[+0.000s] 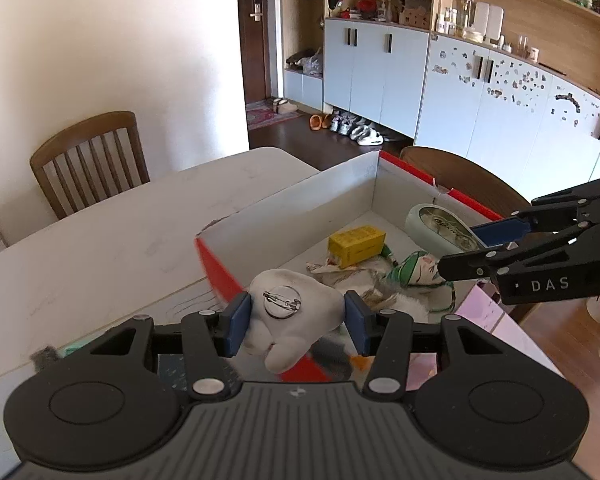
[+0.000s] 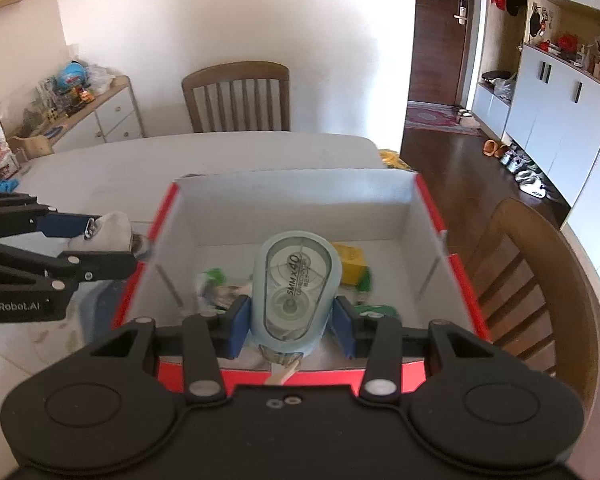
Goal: Organize objects
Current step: 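Carry the white plush and tape dispenser with both grippers over the red box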
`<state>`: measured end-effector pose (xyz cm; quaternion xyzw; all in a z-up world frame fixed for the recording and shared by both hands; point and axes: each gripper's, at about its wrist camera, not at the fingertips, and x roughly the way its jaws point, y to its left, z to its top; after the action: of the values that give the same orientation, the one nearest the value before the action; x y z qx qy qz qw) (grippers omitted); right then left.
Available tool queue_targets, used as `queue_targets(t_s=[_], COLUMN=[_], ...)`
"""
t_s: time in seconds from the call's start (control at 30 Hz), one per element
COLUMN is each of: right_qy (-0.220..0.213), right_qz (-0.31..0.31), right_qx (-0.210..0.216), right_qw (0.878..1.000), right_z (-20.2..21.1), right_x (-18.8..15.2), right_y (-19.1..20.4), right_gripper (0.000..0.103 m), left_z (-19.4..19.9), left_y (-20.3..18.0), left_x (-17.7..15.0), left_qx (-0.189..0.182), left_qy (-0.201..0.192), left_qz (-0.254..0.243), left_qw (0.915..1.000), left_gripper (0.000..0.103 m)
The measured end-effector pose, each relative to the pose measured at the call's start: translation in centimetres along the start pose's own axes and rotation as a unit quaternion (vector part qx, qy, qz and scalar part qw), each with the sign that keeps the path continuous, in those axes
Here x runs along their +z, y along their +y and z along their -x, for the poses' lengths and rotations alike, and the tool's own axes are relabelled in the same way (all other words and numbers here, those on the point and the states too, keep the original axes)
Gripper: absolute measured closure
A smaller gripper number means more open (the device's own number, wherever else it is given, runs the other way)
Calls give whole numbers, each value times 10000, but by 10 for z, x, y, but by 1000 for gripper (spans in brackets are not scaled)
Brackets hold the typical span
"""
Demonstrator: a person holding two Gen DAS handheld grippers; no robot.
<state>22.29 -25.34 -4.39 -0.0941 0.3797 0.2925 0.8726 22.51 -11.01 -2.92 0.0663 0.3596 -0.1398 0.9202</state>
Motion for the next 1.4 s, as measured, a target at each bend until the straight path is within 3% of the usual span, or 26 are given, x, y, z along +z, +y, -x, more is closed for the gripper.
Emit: queue_targets(t_s=[0.4,0.87,1.4], right_qy=[214,669,951], right_qz=[149,430,416], right_qx=[-22,47,126], right_qw=[9997,9968,9945], right_z=[-33,-80,-94], right_x=[7,8,4], right_y=[-34,-36,-45], right_gripper=[60,60,61], left_z=[-64,-136,-162], left_y=[-34,-39,-36], left_x=[34,38,36], left_qx=[175,415,306], left_qy=[230,1035,1534], left_qz=[-148,-127,-36], left_qw=[9995,9937,9877], left_gripper=[53,53,50])
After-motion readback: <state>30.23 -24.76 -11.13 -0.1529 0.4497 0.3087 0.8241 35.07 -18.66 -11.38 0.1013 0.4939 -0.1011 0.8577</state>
